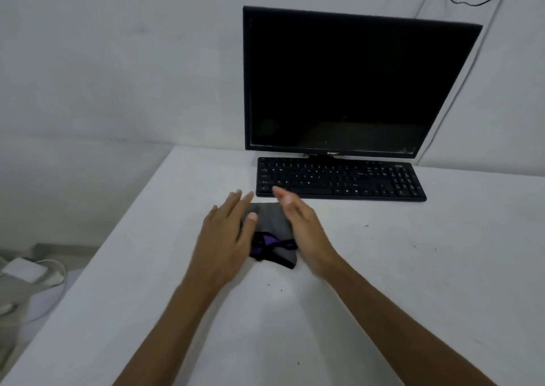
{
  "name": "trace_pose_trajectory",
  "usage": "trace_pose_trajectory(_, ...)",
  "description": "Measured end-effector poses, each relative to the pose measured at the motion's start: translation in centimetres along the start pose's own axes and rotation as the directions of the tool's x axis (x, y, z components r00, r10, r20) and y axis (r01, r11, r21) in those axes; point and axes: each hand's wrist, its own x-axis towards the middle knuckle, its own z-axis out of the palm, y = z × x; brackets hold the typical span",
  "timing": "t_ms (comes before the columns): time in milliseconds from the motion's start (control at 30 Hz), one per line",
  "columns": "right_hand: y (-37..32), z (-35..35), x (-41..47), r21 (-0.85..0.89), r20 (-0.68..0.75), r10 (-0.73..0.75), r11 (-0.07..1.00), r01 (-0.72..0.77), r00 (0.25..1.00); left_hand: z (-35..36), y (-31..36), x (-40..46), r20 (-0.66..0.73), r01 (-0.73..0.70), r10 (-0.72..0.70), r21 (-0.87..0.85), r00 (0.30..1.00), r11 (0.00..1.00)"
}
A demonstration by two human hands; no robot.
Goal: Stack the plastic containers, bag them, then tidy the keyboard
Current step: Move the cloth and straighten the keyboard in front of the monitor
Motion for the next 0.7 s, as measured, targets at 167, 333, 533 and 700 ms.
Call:
trace_pose_trajectory(167, 0.3, -2.7, -1.0, -0.151, -0.291, -0.134, 0.984, 0.093, 0.947, 4.1, 2.6, -0.8, 0.126, -0.183, 0.161, 0.186, 0.979, 0.965)
trace_pose_trajectory(333, 0.5, -6.3, -1.3, -0.359, -0.317, -0.170, 0.932, 0.048, 0.933, 6.0, 2.1, 0.4, 0.217, -0.133, 0.062, 0.328, 0.974, 0.935)
trace_pose_trajectory(533, 2.0, -9.4, -0.4, -0.444, -0.339, -0.150, 0.896, -0.018, 0.929, 2.0, -2.6, 0.5, 0.194, -0.071, 0.002, 0.351, 0.981, 0.934)
trace_pose_trajectory(700, 3.8, -11.3, 1.8, -0.599, -0.319, -0.179, 0.799, -0.052, 0.931, -0.7, -6.3, 2.1, 0.156, 0.019, -0.089, 0.402, 0.984, 0.916)
